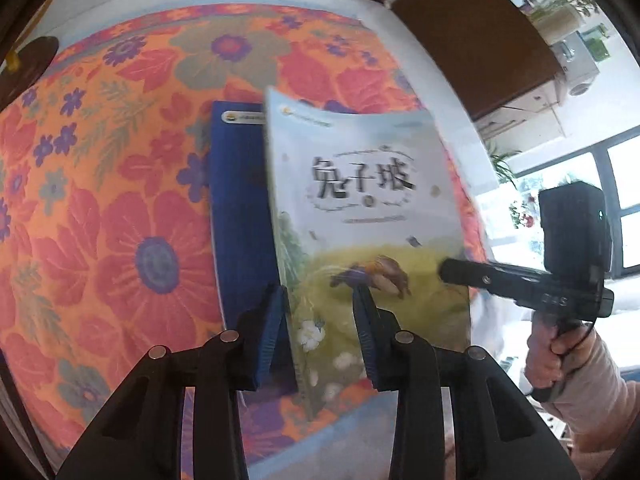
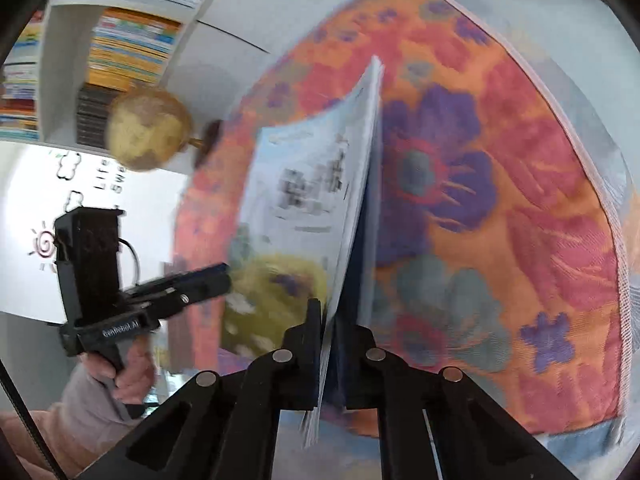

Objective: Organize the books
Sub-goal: 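Carry the upright rabbit book with both tools toward the standing books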

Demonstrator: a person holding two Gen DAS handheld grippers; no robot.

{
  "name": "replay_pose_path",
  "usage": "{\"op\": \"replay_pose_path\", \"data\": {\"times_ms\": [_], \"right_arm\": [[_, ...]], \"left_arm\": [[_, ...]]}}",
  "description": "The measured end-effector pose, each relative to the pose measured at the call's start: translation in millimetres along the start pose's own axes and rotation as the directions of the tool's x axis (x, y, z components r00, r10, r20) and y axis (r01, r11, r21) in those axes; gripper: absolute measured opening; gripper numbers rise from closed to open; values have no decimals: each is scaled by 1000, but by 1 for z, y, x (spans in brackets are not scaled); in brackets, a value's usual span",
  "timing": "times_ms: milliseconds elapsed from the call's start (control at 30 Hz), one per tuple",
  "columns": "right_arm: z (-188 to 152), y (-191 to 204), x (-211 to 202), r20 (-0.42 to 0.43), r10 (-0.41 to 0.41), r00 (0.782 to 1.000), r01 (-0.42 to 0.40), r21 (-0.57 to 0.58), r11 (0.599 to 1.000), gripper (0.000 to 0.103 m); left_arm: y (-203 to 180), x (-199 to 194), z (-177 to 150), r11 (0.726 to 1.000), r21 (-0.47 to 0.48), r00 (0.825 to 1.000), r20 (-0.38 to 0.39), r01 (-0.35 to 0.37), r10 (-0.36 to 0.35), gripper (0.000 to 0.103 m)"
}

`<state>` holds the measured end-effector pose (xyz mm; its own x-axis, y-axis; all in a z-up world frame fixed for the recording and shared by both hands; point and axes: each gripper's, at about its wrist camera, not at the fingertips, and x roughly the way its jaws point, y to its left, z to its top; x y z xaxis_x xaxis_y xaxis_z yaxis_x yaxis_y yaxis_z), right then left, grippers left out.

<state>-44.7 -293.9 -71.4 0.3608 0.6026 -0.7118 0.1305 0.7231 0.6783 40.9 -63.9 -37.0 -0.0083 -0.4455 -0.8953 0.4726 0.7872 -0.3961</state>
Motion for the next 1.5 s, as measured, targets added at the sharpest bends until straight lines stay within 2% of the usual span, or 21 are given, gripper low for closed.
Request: {"op": "replay_pose_path", "data": {"times_ms": [67, 133, 233, 333, 467, 533, 633, 733, 800, 867, 933, 1033, 1100, 1300, 1433, 1500], "right_arm": [[-1, 11, 0, -17, 15, 1000, -16, -14, 1000, 6], [-3, 21, 1, -36, 2, 999, -3, -35, 999, 6], [-13, 20, 5, -85, -19, 996, 17, -30, 999, 6], [-29, 5, 18, -139, -15, 990, 19, 24, 1000, 6], [-47, -14, 28, -189, -9, 982, 23, 74, 997, 10], [-51, -22, 29, -215, 35, 976, -12, 110, 994, 11], [-52, -27, 26, -248, 27, 968, -5, 89, 996, 11], [-50, -32, 33, -272, 35, 962, -12, 85, 996, 16], [-48, -35, 36, -266, 71, 961, -44, 107, 993, 16], [-48, -30, 32, -259, 43, 965, -28, 62, 998, 15], [-50, -21, 27, -248, -5, 969, 5, 0, 1000, 14], [-54, -14, 22, -230, 36, 973, -34, 14, 999, 10], [-57, -10, 16, -210, 80, 974, -77, 21, 997, 10], [-62, 14, 3, -149, 108, 983, -115, -40, 992, 10], [-63, 29, 5, -143, 81, 986, -93, -76, 993, 10], [-65, 29, 11, -154, 77, 985, -88, -72, 993, 10]], "left_arm": [[-6, -7, -5, 999, 32, 1000, 4, -28, 28, 32], [-7, -15, -11, 999, 31, 1000, 8, -19, 19, 32], [7, -25, -25, 999, -25, 999, 25, 36, -35, 33], [26, -14, -43, 985, -130, 993, -11, 114, -116, 33], [33, -1, -62, 987, -143, 995, -65, 66, -76, 33], [39, 10, -68, 985, -165, 991, -116, 48, -67, 33], [36, 18, -72, 991, -136, 986, -164, -4, -19, 33], [31, 32, -74, 995, -102, 979, -203, 14, -35, 33], [27, 35, -70, 996, -93, 980, -197, 14, -32, 35], [26, 32, -66, 995, -96, 982, -182, 31, -48, 35], [24, 18, -67, 992, -102, 989, -119, 79, -91, 34], [19, 1, -66, 982, -96, 984, -61, 163, -170, 34], [11, -2, -66, 991, -54, 989, -73, 123, -126, 34], [-6, -8, -70, 995, 89, 995, -84, -37, 44, 34], [-3, -12, -76, 988, 137, 991, -94, -77, 90, 34], [6, -7, -81, 989, 125, 988, -122, -85, 100, 34]]}}
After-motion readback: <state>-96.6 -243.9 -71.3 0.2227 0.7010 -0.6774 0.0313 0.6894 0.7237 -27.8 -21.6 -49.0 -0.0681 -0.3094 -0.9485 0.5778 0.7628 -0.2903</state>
